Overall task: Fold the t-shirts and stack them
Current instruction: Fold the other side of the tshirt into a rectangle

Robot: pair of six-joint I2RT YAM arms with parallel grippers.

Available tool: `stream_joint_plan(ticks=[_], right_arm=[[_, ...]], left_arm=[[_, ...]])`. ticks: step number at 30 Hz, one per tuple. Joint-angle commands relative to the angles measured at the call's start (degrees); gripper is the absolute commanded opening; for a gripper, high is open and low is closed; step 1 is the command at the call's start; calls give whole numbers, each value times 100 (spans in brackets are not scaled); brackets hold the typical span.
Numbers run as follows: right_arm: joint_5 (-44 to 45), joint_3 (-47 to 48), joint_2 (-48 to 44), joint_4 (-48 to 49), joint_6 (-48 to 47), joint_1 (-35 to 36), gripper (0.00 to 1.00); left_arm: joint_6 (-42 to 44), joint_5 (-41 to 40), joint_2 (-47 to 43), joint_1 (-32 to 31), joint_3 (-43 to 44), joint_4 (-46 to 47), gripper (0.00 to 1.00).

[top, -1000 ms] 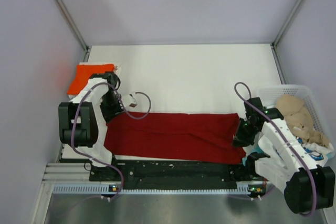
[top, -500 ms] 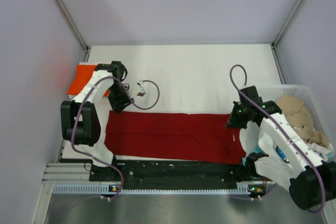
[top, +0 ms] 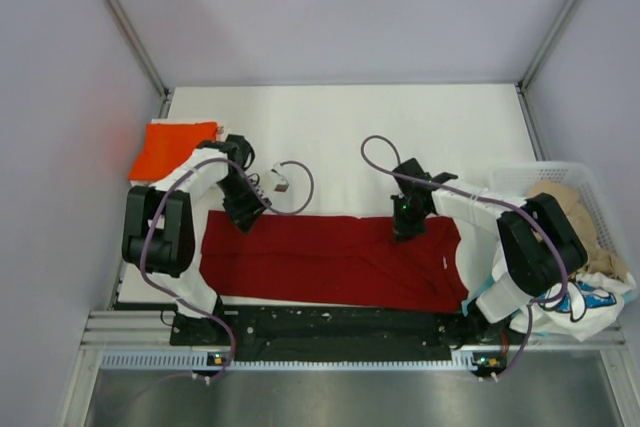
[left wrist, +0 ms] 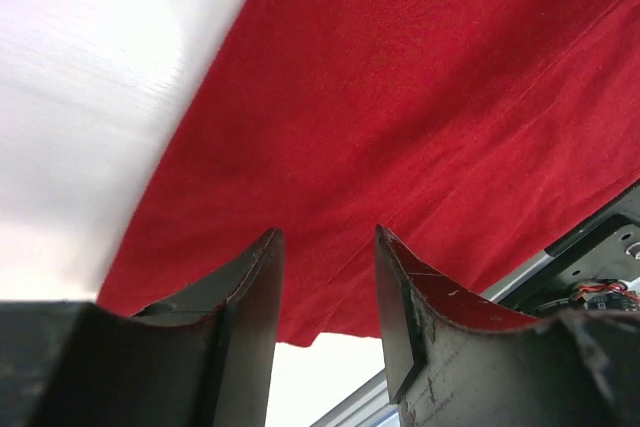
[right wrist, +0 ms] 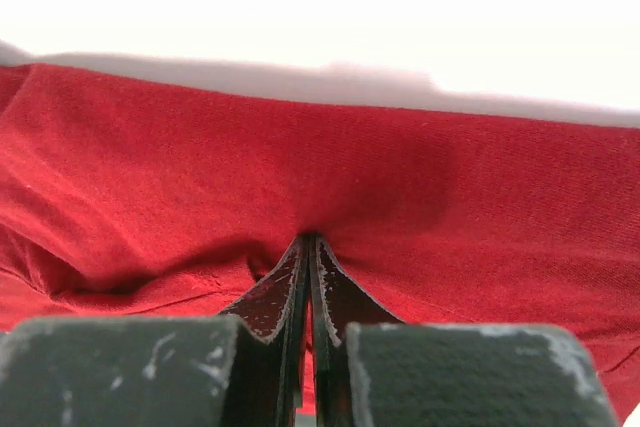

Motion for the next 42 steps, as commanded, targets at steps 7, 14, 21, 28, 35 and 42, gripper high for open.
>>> stream_joint_plan(ticks=[7,14,21,28,35,42], right_arm=[[-266,-144,-429,217,-300,763,0],[121,-399,-1115,-39,-230,1396,0],[-406,-434,-862,-47,-616,1871,0],[-854,206,-781,-267,-1371,2670,0],[-566,173,-1826,-171,-1531,2698,0],[411,-469,-1662,57,-670,1520,0]], left_arm=[[-227,-110,123,167,-176,371,46],[-165,-189,70,176,-177,353,47],[-156,-180,53,176,-115,309,47],[-95,47,-27,176,69,125,47],[46,724,-106,159,360,-201,47],[151,1278,-387,-96,333,-227,47]])
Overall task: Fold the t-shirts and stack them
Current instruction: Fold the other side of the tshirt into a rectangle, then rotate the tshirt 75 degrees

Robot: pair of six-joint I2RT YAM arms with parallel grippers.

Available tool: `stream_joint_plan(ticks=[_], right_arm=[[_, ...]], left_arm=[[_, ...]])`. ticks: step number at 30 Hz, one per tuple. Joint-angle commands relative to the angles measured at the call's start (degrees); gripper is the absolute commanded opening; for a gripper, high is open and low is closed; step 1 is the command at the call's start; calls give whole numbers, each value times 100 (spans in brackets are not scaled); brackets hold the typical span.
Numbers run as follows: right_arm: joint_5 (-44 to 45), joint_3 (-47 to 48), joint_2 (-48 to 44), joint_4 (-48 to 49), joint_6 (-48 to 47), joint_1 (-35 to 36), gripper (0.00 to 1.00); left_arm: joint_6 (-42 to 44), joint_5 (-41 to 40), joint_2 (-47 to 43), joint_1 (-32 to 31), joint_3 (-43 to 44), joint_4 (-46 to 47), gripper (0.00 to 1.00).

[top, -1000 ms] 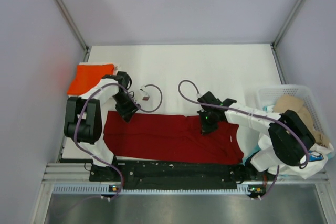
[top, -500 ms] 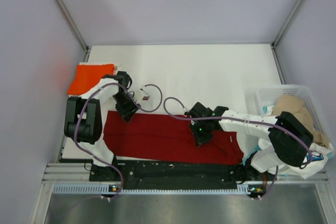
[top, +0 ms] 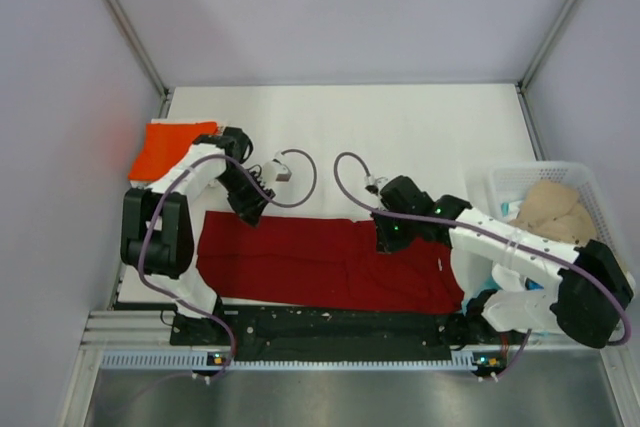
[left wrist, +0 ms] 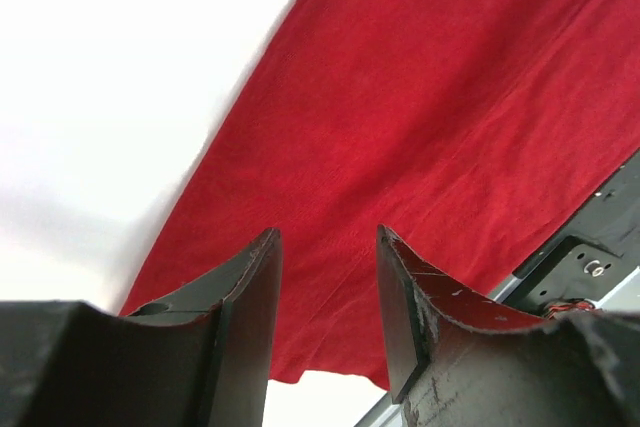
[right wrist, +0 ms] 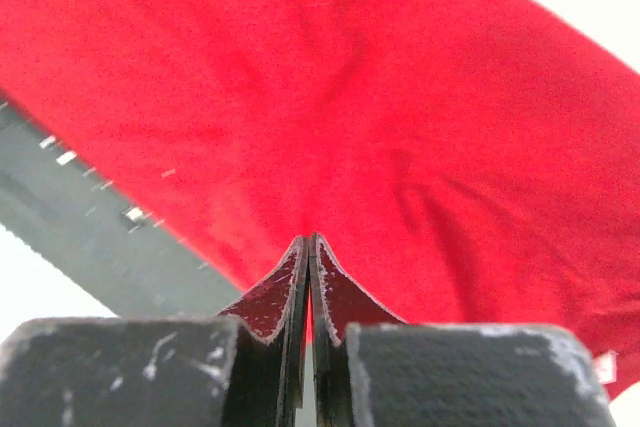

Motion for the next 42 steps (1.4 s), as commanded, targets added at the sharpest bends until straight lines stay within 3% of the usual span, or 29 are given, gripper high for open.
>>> stream_joint_plan(ticks=[1,3,6,12,18,24,30,32,36,42], right_arm=[[617,-393,483,261,493,-482,0],[458,-402,686,349,572,-482,0],[1307,-367,792,78,923,-648,0],[1873,-507,695,-231,1565,-1957,0],[2022,-289,1642,-327,1557,-2766,0],[2145,1799,3504,-275,1136,-3391,0],[2128,5253,5272,-748,574,-3664,0],[1953,5862,5397,-959,232,-3655,0],[1952,5594,4679,-960,-156,-3646,0],[1715,3618,3597,-873,123,-3646,0]], left_arm=[[199,716,-455,-208,139,-216,47],[234,822,-525,-304,183,-278,48],[200,762,-569,-375,183,-217,47],[-169,-318,-473,-288,-317,354,45],[-354,-925,-236,230,-897,943,44],[-539,-1515,20,469,-1328,1330,44],[-539,-1217,-472,477,-1215,1024,44],[-504,-1068,-709,495,-1153,813,44],[-460,-1049,-973,583,-1083,689,44],[-460,-1304,-535,793,-855,812,44]])
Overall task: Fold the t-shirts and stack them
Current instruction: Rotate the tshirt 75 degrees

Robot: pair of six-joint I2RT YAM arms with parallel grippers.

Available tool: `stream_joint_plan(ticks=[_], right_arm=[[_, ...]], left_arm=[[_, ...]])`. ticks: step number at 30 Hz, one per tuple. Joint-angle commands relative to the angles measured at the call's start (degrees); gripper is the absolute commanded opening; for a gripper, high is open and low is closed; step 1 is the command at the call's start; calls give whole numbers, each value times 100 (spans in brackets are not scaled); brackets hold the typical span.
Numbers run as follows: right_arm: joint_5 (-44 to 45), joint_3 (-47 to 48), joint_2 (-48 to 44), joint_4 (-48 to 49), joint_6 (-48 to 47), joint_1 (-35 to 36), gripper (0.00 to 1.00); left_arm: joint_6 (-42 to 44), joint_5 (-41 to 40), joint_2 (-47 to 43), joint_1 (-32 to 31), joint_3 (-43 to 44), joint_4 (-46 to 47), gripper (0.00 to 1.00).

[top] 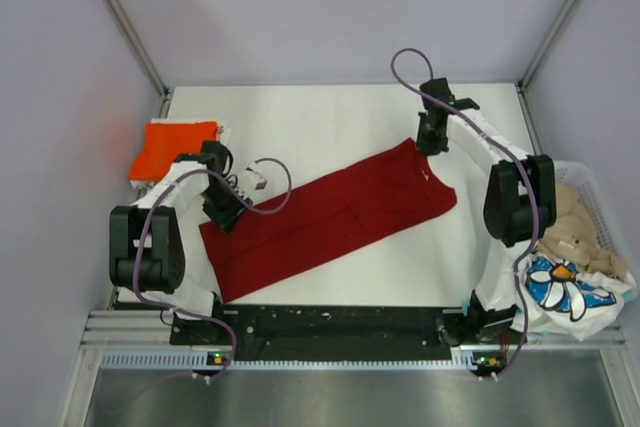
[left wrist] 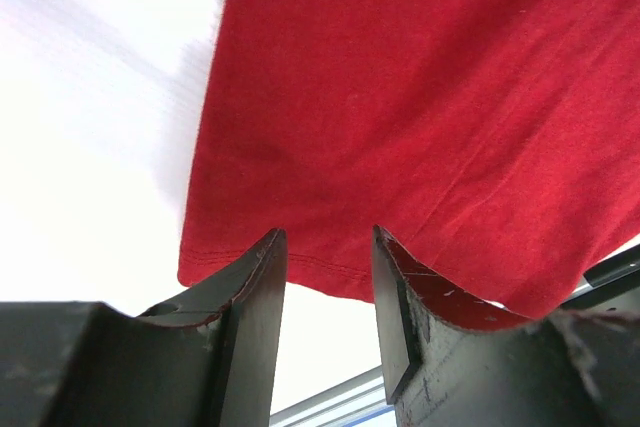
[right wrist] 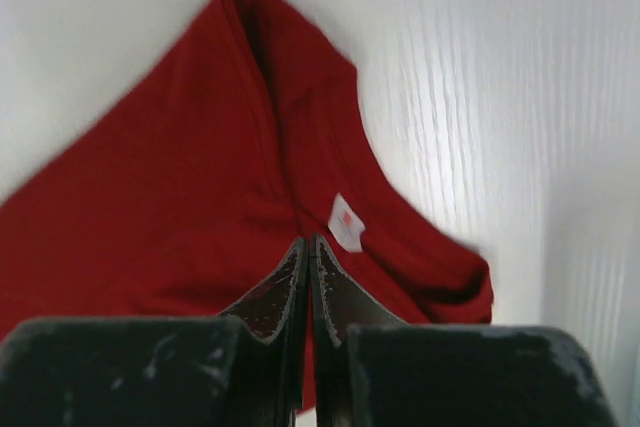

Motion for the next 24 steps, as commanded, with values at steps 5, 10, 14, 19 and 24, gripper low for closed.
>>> stream_joint_plan(ticks=[5,10,14,19,24], right_arm=[[-471,-2084,-915,332,375,-1,0],[-532,-1717,-152,227,428,-272,0],[-637,-332,796,183,411,-702,0],[-1602,3400,3089,-572,568,-1064,0],[-2219,4701,3113,-223,534,-1073,0]], left_arm=[[52,-363,648,239,361,150,44],[157,241,386,239,467,-253,44],[307,874,-107,239,458,-517,46],[-299,1411,199,-128,695,-675,47],[-344,1386,130,-937,441,-220,46]])
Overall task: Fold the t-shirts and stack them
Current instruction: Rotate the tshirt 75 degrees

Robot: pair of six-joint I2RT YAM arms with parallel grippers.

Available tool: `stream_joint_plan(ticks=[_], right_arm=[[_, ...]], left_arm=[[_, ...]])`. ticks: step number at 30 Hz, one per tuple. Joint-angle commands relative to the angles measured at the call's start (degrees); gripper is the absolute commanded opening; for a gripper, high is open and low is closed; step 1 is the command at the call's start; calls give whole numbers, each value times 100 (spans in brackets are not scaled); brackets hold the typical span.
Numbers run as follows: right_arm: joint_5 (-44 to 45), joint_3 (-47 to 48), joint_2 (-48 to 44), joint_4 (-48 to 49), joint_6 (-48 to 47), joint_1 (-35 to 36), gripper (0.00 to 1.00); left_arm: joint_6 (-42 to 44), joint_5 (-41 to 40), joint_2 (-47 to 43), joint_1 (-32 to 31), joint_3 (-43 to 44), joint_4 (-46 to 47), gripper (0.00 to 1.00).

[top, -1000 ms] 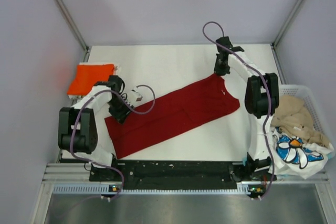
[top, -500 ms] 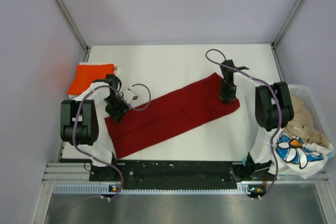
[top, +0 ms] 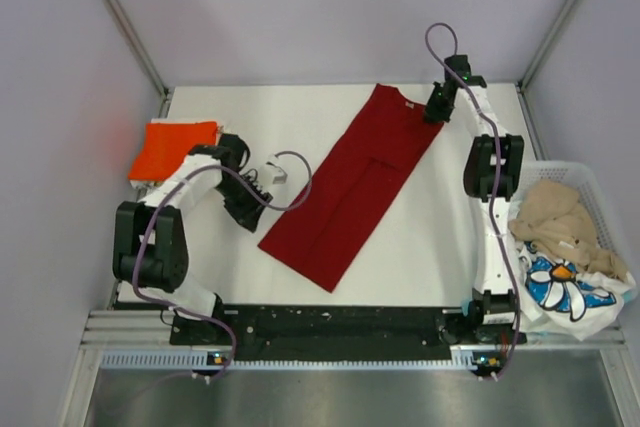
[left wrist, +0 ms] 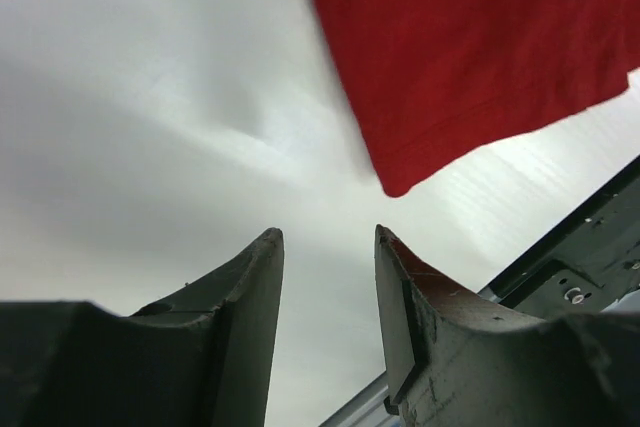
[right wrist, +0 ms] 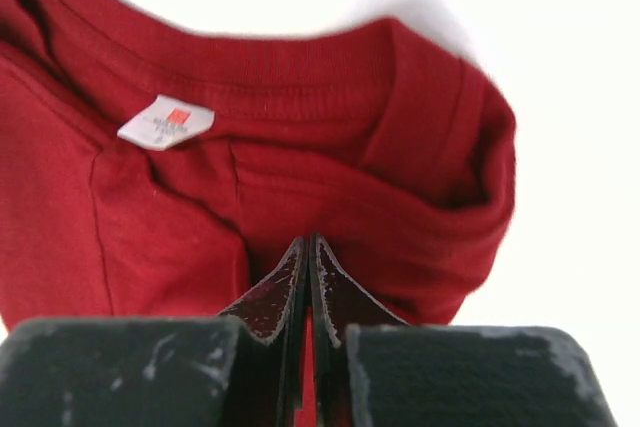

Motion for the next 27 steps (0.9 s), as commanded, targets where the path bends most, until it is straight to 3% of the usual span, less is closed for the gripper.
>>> stream_joint_plan(ticks=[1,6,10,12,15,18,23,27], right_arm=[[-632,408,-505,315,-106,-17,0],[-1273,-1346,-2314,1070,-897,106,12],[-1827,-4226,-4404,2948,-1250,430,35],[-2196,-5501,-5214,4003,-1268,580,53],[-2443,-6901,-6104,5069,-1512,1009,95],[-2566,-7755,-6693,5361,-2547,1615,95],[-3023,-8863,-7476,5466,-4517,2706,95],[-3725,-9524,-7828,5250,-5798,3330,93]], left_arm=[[-153,280,-26,-604,-156,299,46],[-171,296,466,-921,-60,510,46],[-224,253,660,-921,-130,879,46],[-337,218,765,-921,-174,985,49],[-645,86,950,-921,-174,1021,51],[-716,42,1108,-921,-279,1003,49],[-304,217,802,-1079,-796,679,21],[223,674,38,-1465,-1412,283,15]])
